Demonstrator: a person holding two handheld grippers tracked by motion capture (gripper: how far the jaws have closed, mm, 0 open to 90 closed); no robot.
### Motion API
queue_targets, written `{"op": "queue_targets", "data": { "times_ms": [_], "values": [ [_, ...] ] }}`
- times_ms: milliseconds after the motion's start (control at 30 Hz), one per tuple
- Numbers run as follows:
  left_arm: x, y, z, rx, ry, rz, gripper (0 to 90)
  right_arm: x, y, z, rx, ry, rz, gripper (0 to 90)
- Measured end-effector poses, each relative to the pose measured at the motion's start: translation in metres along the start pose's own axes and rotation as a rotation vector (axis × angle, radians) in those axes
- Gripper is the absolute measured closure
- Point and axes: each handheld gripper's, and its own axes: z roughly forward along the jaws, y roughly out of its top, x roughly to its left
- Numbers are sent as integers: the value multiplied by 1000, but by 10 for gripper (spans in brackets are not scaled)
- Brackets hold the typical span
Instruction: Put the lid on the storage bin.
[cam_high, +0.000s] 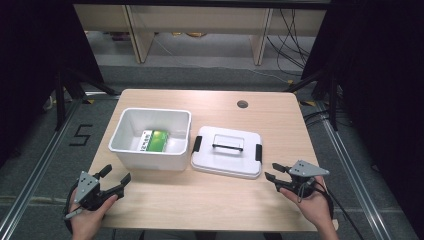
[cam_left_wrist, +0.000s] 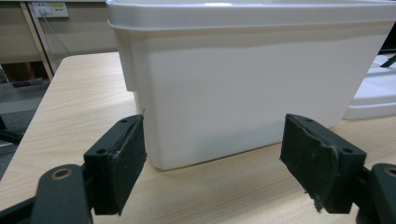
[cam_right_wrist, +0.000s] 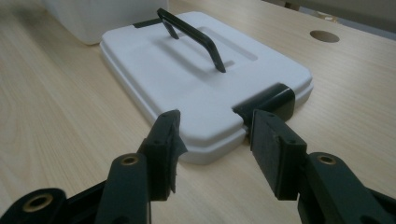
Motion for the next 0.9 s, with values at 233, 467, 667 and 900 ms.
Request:
{"op": "queue_targets", "data": {
  "times_ms": [233,467,667,900],
  "values": [
    [0,-4,4,8,4,-10,213,2,9,7,-15,6,46,532],
    [0,-5,2,-14,-1,-14,214,4,25,8,7,7,56,534],
    [-2,-5,3,-7,-1,-2,215,-6,54,17,84,26,-23,554],
    [-3,-4,2,7,19,6,210,-15,78,30,176,56,-113,571]
  ]
}}
